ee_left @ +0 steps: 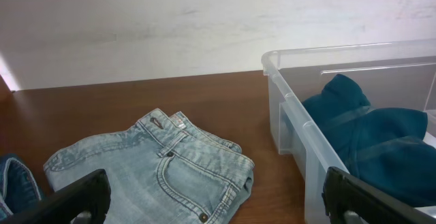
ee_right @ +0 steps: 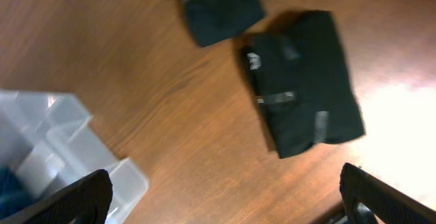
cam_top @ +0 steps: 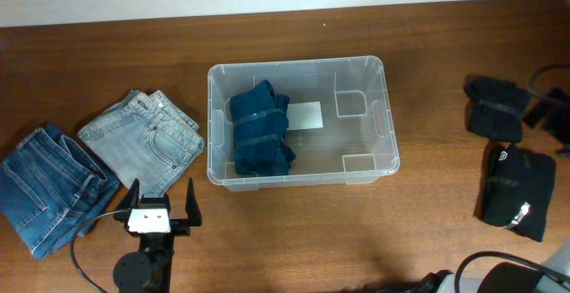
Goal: Pack container
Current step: 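Withdraw the right gripper from the bin toward the black garments, then grasp the taped black rolled garment with the right gripper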
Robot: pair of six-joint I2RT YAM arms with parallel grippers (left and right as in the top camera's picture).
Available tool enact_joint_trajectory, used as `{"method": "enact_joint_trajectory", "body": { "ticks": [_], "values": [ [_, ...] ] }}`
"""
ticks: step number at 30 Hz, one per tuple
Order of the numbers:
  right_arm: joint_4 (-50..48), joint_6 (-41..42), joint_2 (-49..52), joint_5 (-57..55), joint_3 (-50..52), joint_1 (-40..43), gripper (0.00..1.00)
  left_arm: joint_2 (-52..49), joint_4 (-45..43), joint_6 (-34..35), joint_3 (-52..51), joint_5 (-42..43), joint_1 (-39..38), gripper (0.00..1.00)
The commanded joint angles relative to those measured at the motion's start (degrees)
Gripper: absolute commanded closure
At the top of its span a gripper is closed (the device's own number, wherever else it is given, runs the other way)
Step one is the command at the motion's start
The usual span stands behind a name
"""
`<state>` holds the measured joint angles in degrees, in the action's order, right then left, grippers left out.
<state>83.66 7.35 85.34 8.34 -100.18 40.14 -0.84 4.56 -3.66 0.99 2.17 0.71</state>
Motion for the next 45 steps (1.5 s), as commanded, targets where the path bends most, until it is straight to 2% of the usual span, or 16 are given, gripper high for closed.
{"method": "enact_joint_trajectory", "body": {
  "ticks": [1, 13, 20, 24, 29, 34, 39, 45],
  "values": [
    [0.07, 0.66, -0.96, 0.92, -0.33, 5.79, 0.01, 0.44, -0.04, -0.52, -0.46, 0.02, 0.17, 0.01],
    [-5.79, 2.6, 0.59, -3.61, 2.62, 9.88, 0.01, 0.44, -0.04, -0.52, -0.46, 0.02, 0.17, 0.01],
    [-8.07, 1.05, 8.26, -4.24, 3.76, 9.88, 0.01, 0.44, -0.04, -0.52, -0.46, 0.02, 0.17, 0.0],
    [-8.5, -2.54, 13.33, -2.84, 3.76, 9.88, 0.01, 0.44, -0.04, -0.52, -0.46, 0.02, 0.17, 0.01],
    [-8.55, -2.95, 20.76, -1.95, 3.76, 11.63, 0.01, 0.44, -0.04, -0.52, -0.46, 0.02, 0.17, 0.01],
    [-7.89, -7.8, 25.97, 5.92, 3.8, 15.13, 0.01, 0.44, -0.04, -0.52, -0.46, 0.02, 0.17, 0.01],
    [-8.57, -8.0, 27.34, 9.31, 5.14, 19.61, 0.01, 0.44, -0.04, -0.52, -0.46, 0.02, 0.17, 0.0],
    [-13.18, -6.49, 27.34, 10.14, 12.37, 22.34, 0.01, 0.44, -0.04, -0.52, -0.46, 0.02, 0.17, 0.01]
  ]
}}
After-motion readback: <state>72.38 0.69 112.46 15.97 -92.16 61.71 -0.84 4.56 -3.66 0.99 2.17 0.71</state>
